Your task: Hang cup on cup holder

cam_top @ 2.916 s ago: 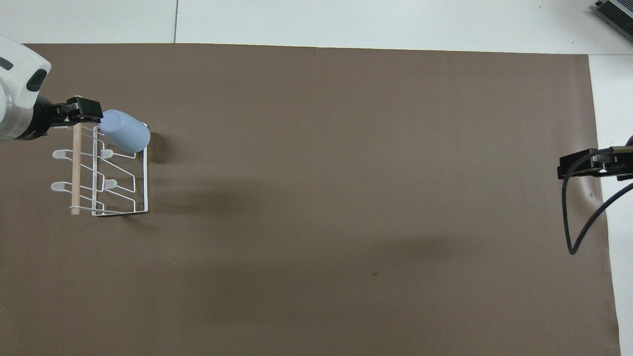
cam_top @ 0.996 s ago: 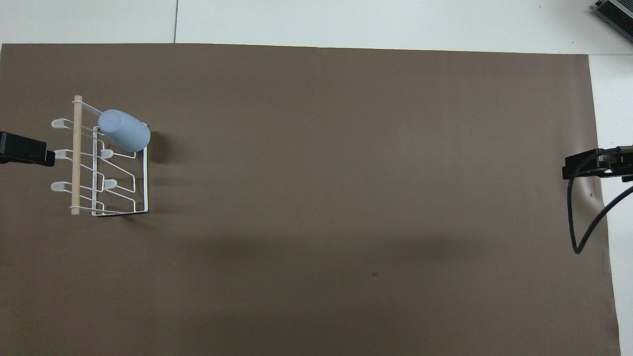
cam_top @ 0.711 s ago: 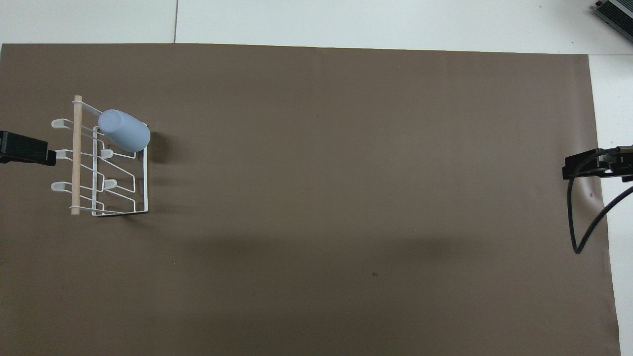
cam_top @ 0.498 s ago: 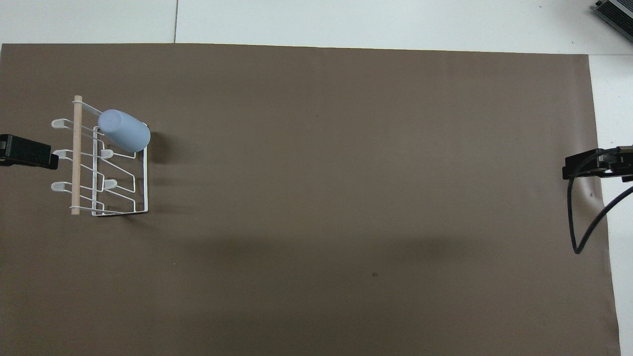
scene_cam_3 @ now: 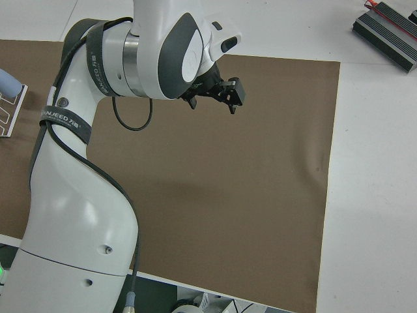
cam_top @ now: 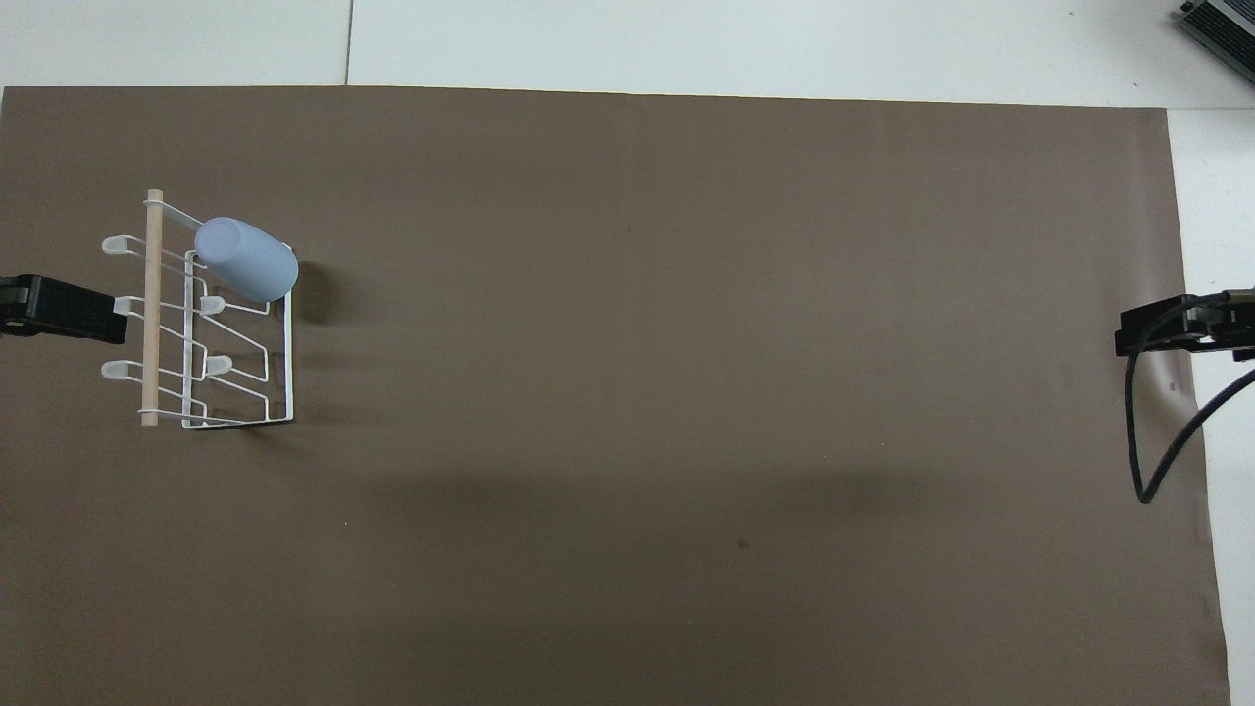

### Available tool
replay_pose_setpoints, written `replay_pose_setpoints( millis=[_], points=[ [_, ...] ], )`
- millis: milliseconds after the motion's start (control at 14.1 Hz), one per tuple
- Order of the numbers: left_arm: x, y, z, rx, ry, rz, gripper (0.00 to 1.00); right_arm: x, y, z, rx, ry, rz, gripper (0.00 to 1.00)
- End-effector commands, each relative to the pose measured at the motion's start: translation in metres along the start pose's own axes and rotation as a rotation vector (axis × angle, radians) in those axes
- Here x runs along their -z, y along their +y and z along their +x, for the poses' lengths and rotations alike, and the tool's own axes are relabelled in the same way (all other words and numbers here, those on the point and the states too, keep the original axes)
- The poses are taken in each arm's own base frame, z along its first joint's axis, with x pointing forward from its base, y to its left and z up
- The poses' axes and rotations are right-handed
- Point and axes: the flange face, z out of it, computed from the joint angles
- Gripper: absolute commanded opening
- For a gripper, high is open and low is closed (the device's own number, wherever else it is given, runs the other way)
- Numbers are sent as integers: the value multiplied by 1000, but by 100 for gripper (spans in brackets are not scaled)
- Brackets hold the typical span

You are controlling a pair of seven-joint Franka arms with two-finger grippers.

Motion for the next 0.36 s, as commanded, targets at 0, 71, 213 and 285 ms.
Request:
replay_pose_setpoints(
  millis=[0, 71, 213, 285],
  points=[
    [-2, -2, -7, -14, -17, 5, 100, 0, 0, -7, -8, 10, 3, 100],
    [-2, -3, -6, -9, -14, 4, 100, 0, 0, -7, -8, 10, 3, 100],
    [-2, -2, -7, -1, -18, 0, 100, 0, 0, -7, -8, 10, 4, 100],
    [-2, -2, -7, 0, -22, 0, 100, 0, 0, -7, -8, 10, 3, 100]
  ],
)
